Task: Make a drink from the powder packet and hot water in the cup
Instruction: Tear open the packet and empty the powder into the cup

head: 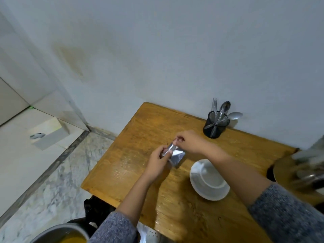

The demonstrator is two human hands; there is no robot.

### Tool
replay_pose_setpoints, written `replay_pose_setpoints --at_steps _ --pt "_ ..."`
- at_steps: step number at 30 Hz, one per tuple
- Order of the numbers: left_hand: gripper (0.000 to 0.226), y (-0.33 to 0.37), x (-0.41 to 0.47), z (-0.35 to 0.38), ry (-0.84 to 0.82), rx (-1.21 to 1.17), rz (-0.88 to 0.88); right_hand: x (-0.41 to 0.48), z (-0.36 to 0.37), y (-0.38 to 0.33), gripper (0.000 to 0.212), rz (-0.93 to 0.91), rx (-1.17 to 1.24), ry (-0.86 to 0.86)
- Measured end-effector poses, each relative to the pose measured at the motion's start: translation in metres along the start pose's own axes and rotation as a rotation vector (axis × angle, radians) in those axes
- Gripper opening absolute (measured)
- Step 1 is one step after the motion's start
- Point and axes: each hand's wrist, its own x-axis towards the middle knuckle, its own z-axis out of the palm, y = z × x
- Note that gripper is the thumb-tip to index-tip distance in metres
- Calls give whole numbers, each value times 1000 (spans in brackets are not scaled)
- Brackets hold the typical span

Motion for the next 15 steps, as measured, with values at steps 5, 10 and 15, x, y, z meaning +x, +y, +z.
replay_pose_setpoints --at_steps 5,10,15 --pt "13 37 19 -4 -91 2 33 -10 -24 -3 16 -30 168 208" --pt "12 67 28 4 -37 -27 89 -19 -38 -4 11 -21 253 318" --pt "8 76 27 11 -5 -92 94 -31 -48 1 11 -32 233 344"
